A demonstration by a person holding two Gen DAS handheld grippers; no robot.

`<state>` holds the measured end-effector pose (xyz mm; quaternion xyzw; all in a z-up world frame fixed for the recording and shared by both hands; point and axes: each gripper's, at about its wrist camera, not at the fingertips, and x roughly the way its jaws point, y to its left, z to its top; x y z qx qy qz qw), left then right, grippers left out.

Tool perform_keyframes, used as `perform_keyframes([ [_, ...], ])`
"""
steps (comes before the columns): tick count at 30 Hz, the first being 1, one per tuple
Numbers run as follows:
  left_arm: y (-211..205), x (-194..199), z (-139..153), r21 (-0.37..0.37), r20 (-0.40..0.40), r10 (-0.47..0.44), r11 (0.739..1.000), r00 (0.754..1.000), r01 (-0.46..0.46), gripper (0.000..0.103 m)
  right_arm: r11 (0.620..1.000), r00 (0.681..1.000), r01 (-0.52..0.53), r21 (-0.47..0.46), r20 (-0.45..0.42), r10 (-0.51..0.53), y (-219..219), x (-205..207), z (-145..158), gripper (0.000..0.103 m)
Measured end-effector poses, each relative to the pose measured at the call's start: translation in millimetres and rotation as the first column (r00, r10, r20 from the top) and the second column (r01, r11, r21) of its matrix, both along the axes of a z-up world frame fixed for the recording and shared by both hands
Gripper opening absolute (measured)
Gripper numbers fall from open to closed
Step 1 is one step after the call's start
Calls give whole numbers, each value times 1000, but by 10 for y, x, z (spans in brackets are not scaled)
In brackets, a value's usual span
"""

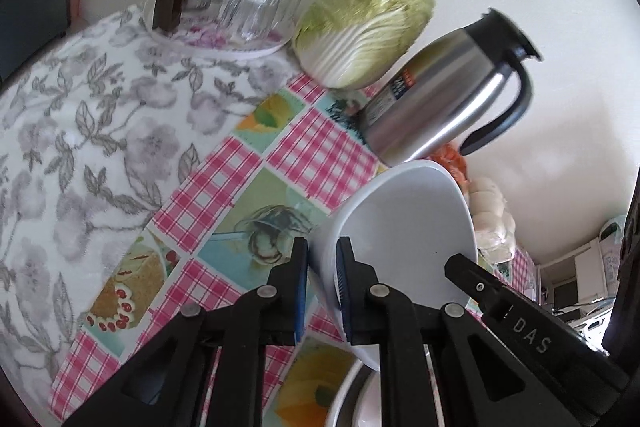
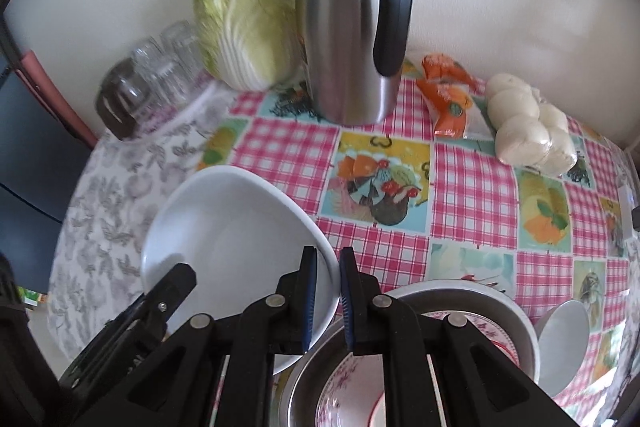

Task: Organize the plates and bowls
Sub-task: 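Lift the square bowl with both tools and carry it over the basin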

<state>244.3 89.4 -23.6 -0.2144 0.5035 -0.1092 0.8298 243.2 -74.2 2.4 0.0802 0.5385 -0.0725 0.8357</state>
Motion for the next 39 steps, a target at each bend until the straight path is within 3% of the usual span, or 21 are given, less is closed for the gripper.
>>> perform_keyframes([
  [8,-151,-277,346,45,84,-30,999,996,26,14,999,999,2,41,41,-4,-135,-336,271,13],
  [19,-667,-653,628,105,152,-172,982,973,157,14,988,988,87,125,117,-102,-650,-955,509,13],
  [31,-1340,-975,746,277,178,-332,920,926,276,15,952,955,197,235,171,-240,-1193,-1518,408,15],
  [39,-1533,-1044,699,312,145,-370,897,918,312,15,926,939,218,309,191,-285,-1420,-1713,403,15],
])
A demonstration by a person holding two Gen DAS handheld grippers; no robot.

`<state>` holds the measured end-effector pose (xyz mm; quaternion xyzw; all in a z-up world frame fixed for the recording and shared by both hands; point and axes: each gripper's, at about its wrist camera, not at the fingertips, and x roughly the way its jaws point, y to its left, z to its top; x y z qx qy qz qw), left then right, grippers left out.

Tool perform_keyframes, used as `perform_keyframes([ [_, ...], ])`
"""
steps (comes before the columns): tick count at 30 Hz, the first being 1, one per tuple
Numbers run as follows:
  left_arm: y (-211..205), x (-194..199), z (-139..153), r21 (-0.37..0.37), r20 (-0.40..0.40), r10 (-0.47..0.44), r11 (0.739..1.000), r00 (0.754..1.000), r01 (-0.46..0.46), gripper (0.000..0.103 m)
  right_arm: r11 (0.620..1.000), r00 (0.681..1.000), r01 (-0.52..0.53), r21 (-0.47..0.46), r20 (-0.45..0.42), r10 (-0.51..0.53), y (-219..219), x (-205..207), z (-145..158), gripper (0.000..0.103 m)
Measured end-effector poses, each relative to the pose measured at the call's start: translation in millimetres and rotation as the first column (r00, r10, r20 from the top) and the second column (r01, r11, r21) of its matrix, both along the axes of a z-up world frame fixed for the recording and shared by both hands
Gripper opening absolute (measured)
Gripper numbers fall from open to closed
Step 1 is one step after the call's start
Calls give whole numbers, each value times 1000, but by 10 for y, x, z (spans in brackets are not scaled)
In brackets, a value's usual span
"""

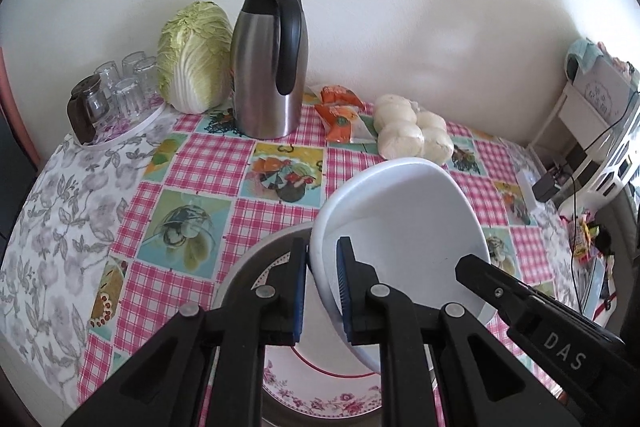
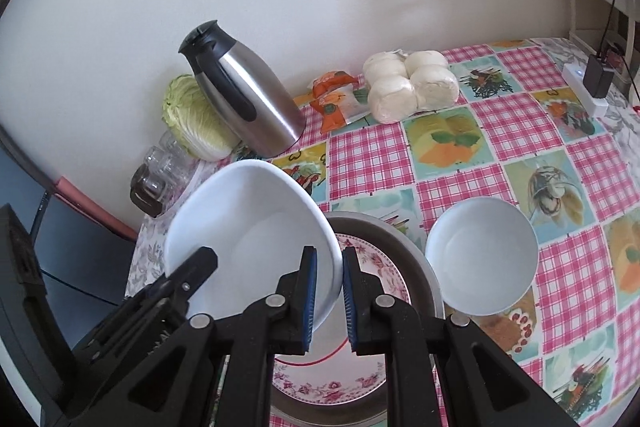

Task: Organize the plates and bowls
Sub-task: 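Lift the square bowl with both tools and carry it over the basin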

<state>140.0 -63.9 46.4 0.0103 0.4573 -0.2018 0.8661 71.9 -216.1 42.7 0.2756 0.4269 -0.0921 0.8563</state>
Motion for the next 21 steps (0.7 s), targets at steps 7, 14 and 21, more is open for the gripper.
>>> perform_keyframes([
  [7,-15,-19,-28,34,-3,29,999,1000,-29,15,999,1000,-24,22,-7,25,4,-44,-68,16],
  [14,19,-12,-63,49,-17,54,997,998,-53,15,997,998,-58,42,-12,59,69,-66,-110,16],
  [21,-2,-17,-161,83,-42,63,995,997,-59,16,997,997,-68,41,-32,70,99,-55,-148,16],
])
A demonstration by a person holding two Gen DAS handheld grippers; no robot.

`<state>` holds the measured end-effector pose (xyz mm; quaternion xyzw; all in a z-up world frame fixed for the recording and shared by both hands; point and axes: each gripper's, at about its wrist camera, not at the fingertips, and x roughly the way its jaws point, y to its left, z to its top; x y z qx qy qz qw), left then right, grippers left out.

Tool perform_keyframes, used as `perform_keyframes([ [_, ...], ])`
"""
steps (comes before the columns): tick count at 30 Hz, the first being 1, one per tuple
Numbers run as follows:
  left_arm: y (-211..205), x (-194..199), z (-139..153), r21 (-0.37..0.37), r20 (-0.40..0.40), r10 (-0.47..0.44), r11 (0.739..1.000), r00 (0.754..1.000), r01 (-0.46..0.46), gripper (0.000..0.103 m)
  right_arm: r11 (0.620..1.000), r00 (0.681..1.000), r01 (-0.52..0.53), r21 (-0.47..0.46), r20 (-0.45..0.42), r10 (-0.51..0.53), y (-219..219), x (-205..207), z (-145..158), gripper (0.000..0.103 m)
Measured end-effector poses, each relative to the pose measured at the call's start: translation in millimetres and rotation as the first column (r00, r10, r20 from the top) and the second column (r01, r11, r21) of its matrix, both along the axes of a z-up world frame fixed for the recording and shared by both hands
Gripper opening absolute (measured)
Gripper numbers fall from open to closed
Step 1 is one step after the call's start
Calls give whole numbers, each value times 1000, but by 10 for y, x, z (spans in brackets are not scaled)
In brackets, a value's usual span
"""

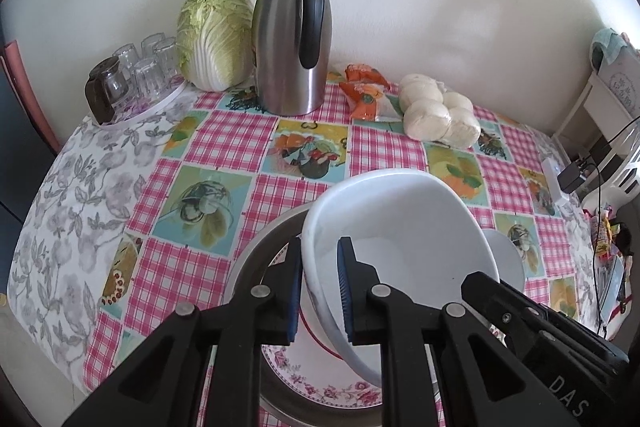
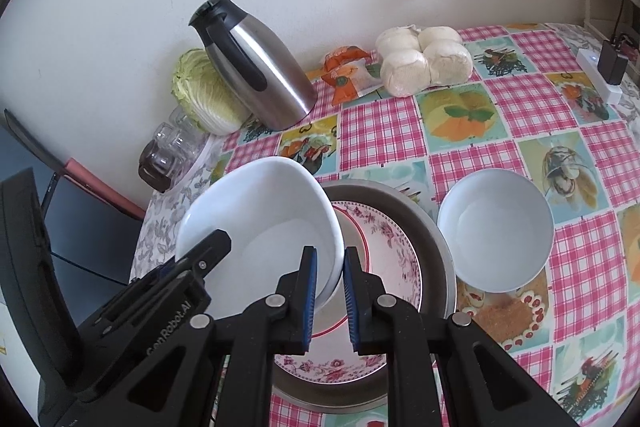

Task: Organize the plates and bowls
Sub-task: 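Lift the square bowl with both tools and carry it over the basin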

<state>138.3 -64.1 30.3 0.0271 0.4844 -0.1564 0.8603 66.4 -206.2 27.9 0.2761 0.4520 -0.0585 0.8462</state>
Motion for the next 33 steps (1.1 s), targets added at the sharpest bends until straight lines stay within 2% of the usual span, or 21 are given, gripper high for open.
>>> perform_keyframes([
  [29,31,72,-195,-10,-100,1,1000,995,-2,23,1000,999,-11,13,-44,11,14,53,-143,16],
  [33,-6,68,-236,2,-119,-9,1000,993,9,29,1000,998,-13,18,-59,14,10,66,-180,16],
])
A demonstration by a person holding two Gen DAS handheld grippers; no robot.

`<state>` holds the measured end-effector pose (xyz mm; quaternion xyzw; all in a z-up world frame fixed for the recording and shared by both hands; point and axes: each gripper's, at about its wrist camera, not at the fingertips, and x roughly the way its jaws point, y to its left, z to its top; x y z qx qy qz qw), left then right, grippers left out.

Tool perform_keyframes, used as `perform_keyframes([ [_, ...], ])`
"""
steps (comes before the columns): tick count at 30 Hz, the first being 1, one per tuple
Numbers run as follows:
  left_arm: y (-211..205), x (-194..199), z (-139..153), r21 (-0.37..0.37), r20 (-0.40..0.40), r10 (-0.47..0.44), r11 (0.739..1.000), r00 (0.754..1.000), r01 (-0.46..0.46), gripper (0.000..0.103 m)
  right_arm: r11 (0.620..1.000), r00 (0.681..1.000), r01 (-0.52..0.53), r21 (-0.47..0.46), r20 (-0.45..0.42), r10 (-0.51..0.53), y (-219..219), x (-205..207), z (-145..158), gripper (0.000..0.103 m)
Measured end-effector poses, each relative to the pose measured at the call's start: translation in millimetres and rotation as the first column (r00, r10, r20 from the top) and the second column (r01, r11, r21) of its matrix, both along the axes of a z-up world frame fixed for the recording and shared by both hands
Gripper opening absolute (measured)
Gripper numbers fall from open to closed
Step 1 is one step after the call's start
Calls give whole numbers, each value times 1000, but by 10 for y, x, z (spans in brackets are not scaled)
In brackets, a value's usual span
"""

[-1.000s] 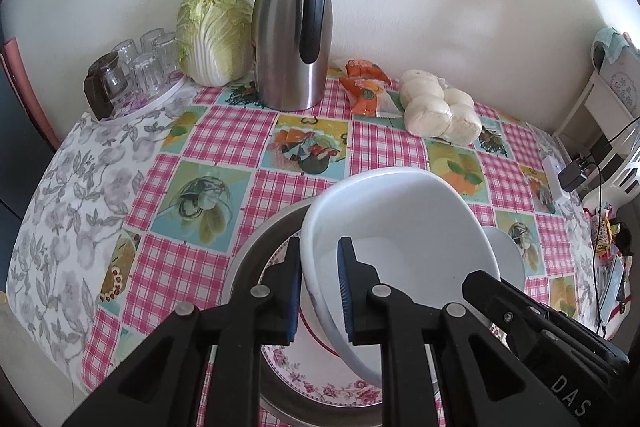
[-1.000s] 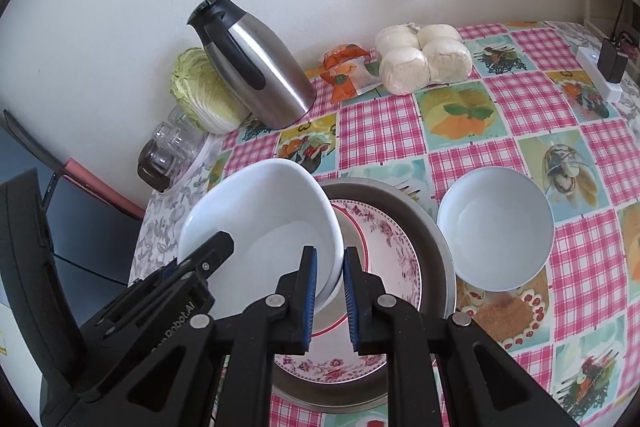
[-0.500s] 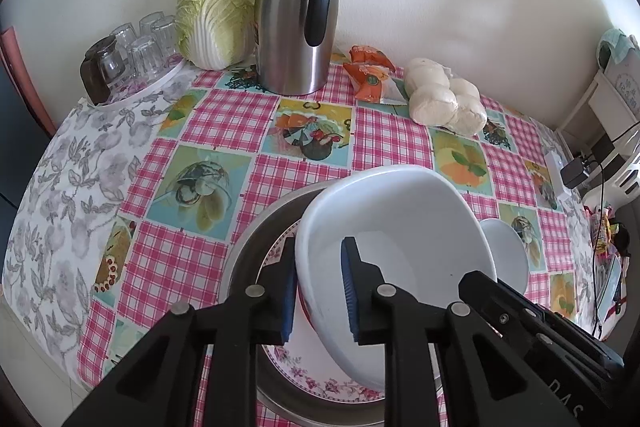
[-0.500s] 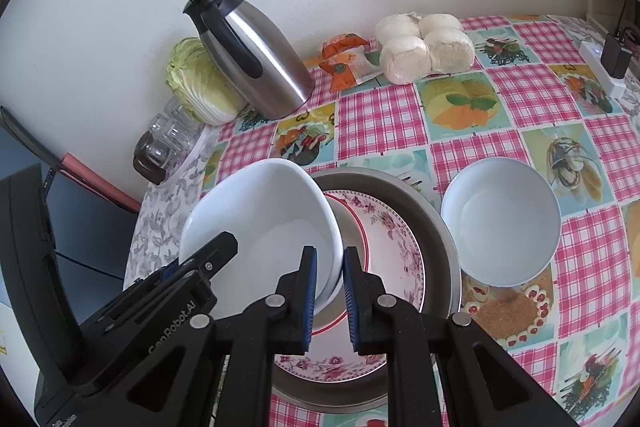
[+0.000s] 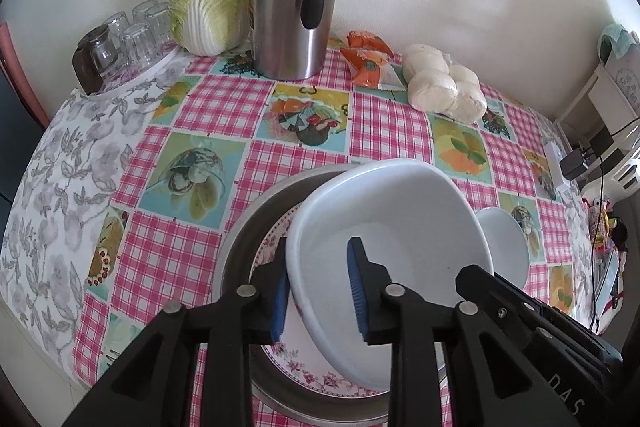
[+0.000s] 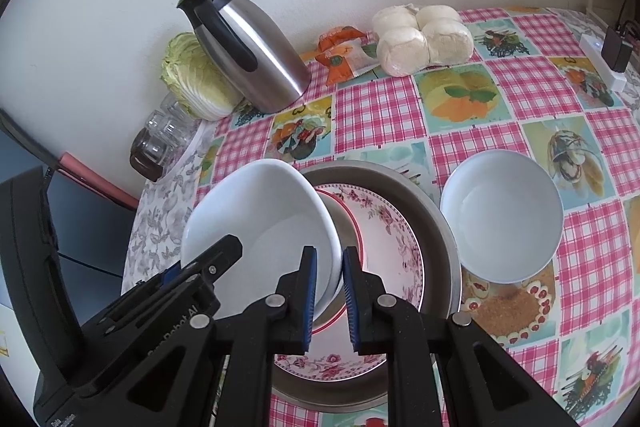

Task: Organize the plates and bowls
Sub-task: 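Lift the square bowl with both tools and carry it over the basin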

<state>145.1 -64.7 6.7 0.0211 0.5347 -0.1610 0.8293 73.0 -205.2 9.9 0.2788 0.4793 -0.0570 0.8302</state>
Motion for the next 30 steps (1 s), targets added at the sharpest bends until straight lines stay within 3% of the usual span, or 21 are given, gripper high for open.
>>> perform_keyframes([
  [15,-14,34,-129,8,-46,0,1000,999,0,31,1000,999,14,21,-32,-14,-31,28,-100,16],
  [30,-11,64,-119,-14,-37,13,1000,999,-14,33,999,1000,23,49,-16,-22,-70,55,-131,16],
])
